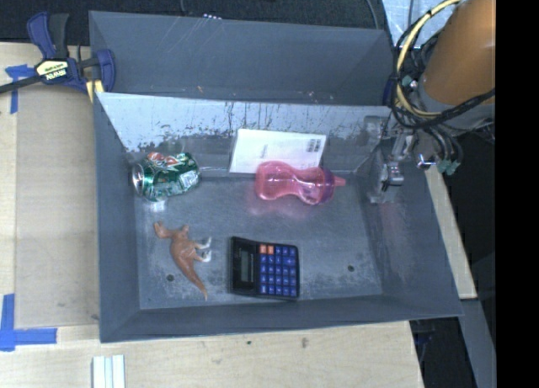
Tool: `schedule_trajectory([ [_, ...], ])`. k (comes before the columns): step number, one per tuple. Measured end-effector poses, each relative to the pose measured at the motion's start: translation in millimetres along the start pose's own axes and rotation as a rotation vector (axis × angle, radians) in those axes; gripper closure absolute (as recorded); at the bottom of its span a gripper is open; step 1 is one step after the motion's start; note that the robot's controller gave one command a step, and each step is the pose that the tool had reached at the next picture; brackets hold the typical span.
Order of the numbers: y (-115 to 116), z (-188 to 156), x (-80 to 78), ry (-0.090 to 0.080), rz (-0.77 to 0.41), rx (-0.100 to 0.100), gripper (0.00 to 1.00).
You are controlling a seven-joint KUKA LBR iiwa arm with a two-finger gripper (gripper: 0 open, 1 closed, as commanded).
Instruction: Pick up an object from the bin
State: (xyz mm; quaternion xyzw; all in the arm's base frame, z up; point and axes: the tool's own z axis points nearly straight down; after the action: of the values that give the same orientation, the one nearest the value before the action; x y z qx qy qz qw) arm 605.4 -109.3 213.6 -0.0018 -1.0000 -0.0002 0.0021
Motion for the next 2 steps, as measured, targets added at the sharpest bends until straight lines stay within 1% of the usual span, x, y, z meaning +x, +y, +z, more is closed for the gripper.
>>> schedule_trajectory([
  [1,0.5,-5.2,-1.6,-0.009,-0.002,0.001,0.0],
  [2,25.2,66.4,-12.1,-0.011,-0.007,0.002,0.0],
])
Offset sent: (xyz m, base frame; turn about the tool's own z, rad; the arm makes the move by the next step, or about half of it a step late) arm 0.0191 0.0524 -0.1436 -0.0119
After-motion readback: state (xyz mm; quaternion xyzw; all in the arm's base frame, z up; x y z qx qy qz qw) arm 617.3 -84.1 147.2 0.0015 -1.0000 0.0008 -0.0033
